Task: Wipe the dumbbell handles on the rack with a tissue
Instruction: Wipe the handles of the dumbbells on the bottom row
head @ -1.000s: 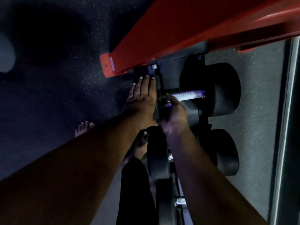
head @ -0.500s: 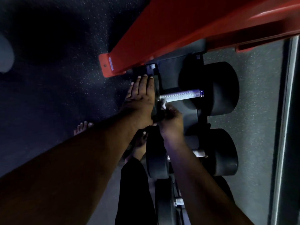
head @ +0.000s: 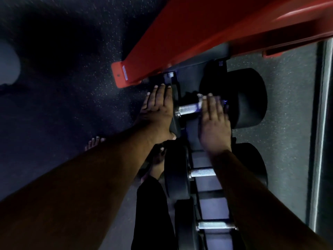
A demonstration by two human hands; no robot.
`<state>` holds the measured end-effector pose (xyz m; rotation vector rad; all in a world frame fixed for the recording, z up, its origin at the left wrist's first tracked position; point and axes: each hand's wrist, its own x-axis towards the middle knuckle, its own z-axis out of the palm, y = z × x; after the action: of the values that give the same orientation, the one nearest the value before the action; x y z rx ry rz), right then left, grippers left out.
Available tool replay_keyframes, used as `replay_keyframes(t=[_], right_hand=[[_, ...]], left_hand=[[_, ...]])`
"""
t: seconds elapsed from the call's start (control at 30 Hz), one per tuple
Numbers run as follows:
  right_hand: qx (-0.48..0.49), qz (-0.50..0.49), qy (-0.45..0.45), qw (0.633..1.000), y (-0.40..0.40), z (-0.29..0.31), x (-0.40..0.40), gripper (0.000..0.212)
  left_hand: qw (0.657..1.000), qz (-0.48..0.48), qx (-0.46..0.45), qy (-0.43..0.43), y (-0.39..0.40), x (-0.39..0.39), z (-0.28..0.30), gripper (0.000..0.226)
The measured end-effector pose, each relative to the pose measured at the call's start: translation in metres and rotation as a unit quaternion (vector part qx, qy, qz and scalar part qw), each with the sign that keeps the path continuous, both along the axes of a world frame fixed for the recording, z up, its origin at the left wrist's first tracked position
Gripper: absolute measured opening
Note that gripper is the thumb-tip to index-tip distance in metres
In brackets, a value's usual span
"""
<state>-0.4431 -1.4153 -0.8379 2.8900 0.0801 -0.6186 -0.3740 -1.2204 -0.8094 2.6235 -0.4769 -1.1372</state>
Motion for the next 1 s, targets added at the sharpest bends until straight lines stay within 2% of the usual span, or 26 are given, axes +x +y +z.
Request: replay_keyframes(t=[0.1,0.2,0.23,0.3,0.37,0.47,0.6,0.7,0.8,0.9,1.0], right_hand=[[-0.019,-0.042,-0.006,0.999,0.012,-0.002,-0.001,0.072],[0.024,0.041,0.057,0.997,0.029,-0.001,0.007,0.073],[0.032,0.038,0.058,0.997,0.024,0.000,0.014,0.070],[0.046,-0.037,0.005,0.998,0.008,0.002,0.025,0.060],[0.040,-0.089,-0.016,0.995,0.008,0.006,0.019,0.059],[0.038,-0.053,-0.007,0.998,0.019,0.005,-0.001,0.060],[0.019,-0.053,0.031,0.998,0.015,0.012,0.041,0.042],[0.022,-0.044,0.116,0.992,0.011,0.007,0.066,0.054],[0.023,-0.020,0.086,0.996,0.003,0.010,0.041,0.057],[0.014,0.008,0.048,0.999,-0.007,0.010,0.006,0.068],[-0.022,0.024,0.060,0.998,0.000,0.008,0.034,0.066]], left_hand=[[1.000,0.000,0.000,0.000,0.000,0.001,0.000,0.155],[1.000,-0.002,0.004,0.005,-0.001,0.001,0.001,0.154],[1.000,-0.003,0.003,0.007,-0.001,0.001,0.001,0.154],[1.000,-0.001,0.000,0.003,-0.001,0.001,0.001,0.154],[1.000,0.000,-0.002,0.000,0.000,0.000,0.002,0.154],[1.000,0.002,-0.005,0.005,0.000,0.000,0.003,0.153],[1.000,0.003,-0.011,0.007,0.002,0.001,0.002,0.153],[1.000,0.003,-0.014,0.006,0.001,0.001,0.002,0.153],[1.000,0.007,-0.015,0.011,0.002,0.002,0.002,0.154],[1.000,0.007,-0.014,0.008,0.002,0.000,0.001,0.153],[1.000,0.003,-0.007,0.001,0.002,0.000,0.000,0.154]])
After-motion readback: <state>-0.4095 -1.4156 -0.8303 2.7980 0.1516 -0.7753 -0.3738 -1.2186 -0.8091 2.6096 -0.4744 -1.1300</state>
